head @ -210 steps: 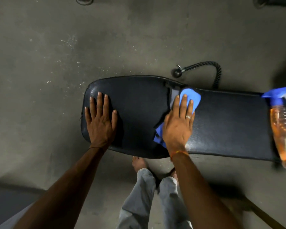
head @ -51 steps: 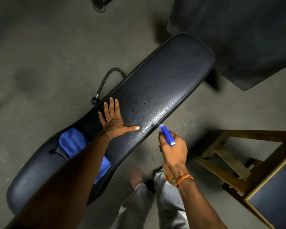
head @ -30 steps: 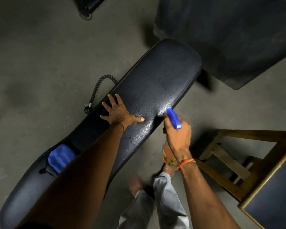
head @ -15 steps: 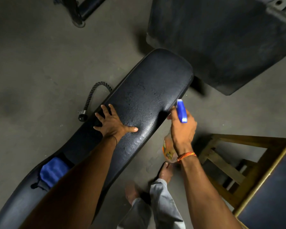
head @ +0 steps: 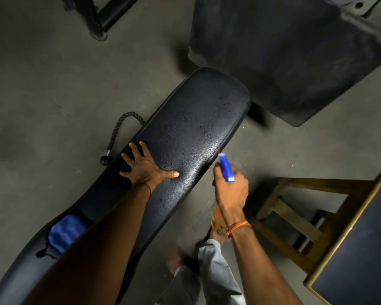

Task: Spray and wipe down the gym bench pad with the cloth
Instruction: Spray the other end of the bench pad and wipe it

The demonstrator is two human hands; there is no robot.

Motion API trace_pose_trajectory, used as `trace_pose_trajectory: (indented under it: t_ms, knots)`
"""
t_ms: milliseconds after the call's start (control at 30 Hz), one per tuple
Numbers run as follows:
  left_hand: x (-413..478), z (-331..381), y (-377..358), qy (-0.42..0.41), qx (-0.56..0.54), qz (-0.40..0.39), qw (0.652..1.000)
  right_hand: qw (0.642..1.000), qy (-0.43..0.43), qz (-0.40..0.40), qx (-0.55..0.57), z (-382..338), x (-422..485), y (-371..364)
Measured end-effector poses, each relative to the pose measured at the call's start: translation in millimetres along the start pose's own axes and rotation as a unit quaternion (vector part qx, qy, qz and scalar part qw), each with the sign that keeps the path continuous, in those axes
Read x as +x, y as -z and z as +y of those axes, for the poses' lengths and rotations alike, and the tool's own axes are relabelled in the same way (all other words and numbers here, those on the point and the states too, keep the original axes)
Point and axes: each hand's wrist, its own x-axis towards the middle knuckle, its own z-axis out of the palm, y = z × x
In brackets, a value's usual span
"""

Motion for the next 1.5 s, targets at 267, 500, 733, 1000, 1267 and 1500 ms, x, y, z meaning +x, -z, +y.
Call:
trace_pose_trajectory:
  t_ms: [267,500,733,1000,1267,1500]
  knots:
    - [1.4,-0.8,-1.1,-0.007,-0.002,0.005,1.0,0.998,0.022,-0.014,0.059,-1.3,-20.5,-10.5]
    - [2.3,-3.4,-2.6,-0.009,0.0,0.006,1.0,0.994,0.013,-0.024,0.107,0.8,-14.9,-4.1]
    - [-1.2,-9.4,-7.5,-0.022,-0.021,0.02,0.999,0.992,0.071,-0.044,0.096,13.3,-43.2,-0.4]
    - [-16.9,-49.6,-31.0,-0.142,-0.074,0.094,0.983,0.98,0.124,-0.136,0.074,-2.6,-79.4,-10.1]
    - [-93.3,-139.3,-60.1,-0.214,-0.402,0.048,0.889,0.968,0.141,-0.194,0.078,-45.8,-122.5,-46.4]
    - [-167.8,-202.8,-73.1,-0.165,-0.533,-0.056,0.828,0.977,0.127,-0.167,0.036,-76.4,-172.5,-85.0]
